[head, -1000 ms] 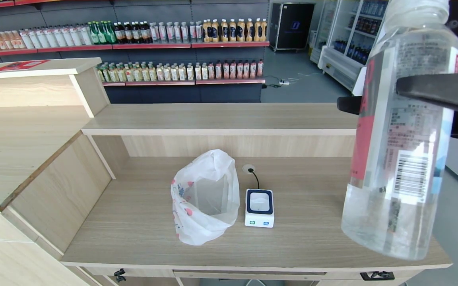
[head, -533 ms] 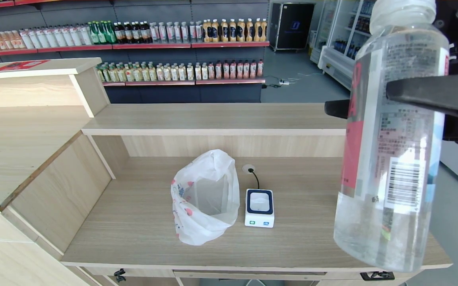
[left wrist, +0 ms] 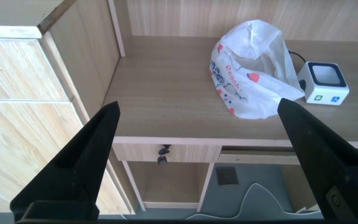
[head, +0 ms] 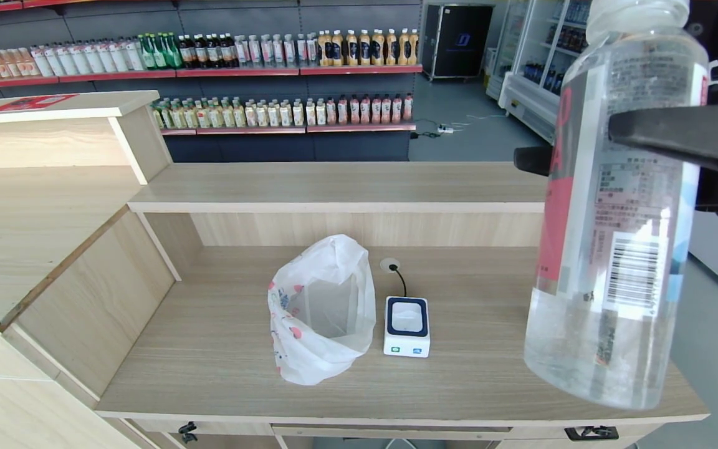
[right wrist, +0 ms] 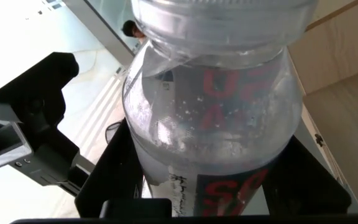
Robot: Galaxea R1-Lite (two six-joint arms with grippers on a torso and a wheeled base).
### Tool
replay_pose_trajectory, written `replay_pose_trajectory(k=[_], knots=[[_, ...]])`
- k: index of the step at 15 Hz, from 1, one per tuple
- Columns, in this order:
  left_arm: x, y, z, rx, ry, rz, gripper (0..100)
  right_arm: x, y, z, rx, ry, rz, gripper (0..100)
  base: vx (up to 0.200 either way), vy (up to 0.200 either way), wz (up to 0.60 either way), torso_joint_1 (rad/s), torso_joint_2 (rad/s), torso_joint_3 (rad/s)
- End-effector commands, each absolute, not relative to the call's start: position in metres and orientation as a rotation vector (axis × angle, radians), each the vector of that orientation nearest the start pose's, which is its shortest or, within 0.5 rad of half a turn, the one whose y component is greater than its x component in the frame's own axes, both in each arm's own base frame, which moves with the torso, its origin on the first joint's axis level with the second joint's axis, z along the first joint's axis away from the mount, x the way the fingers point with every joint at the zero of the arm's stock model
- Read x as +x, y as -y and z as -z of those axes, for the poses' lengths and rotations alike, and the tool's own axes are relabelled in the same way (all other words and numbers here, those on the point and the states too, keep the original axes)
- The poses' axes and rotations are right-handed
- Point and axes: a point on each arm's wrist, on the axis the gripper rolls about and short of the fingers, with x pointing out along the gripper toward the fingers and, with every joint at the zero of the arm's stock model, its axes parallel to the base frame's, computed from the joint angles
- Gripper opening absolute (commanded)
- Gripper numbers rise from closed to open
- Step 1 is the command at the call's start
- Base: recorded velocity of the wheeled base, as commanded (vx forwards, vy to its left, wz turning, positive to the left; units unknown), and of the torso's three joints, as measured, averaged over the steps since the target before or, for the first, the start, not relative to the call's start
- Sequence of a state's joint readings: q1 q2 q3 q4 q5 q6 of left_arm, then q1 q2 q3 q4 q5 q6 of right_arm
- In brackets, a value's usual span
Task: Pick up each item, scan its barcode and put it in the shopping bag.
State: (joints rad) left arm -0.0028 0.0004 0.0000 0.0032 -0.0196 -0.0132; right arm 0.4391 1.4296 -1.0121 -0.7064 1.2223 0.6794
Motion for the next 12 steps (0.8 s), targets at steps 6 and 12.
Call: replay_pose_trajectory(k=[6, 12], knots=[[-0.023, 0.000, -0.075, -0.014, -0.005, 0.023, 100, 0.207, -0.101, -0.310, 0.398, -0.270, -1.580, 0, 0.000, 0.000, 0.00, 0.000, 0.00, 0.000], [-0.023, 0.000, -0.075, -0.014, -0.005, 0.023, 100, 0.212, -0.004, -0.245, 0.168, -0.094, -1.121, 0, 0.000, 0.000, 0.00, 0.000, 0.00, 0.000]])
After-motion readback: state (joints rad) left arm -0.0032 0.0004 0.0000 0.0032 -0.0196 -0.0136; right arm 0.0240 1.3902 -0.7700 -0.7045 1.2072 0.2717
